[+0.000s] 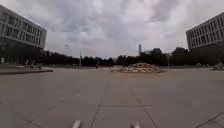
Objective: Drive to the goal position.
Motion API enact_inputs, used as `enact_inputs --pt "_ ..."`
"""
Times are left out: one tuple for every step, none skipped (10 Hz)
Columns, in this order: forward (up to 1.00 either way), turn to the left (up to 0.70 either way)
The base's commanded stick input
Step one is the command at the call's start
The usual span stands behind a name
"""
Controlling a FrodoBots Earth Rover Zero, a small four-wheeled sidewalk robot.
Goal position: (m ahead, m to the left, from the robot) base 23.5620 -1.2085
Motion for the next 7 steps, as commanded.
enact_inputs --pt "0.85 0.00" --pt "0.85 0.00" --pt "0.85 0.00" --pt "0.85 0.00" --pt "0.85 0.00" --pt "0.85 0.00" --pt "0.85 0.00"
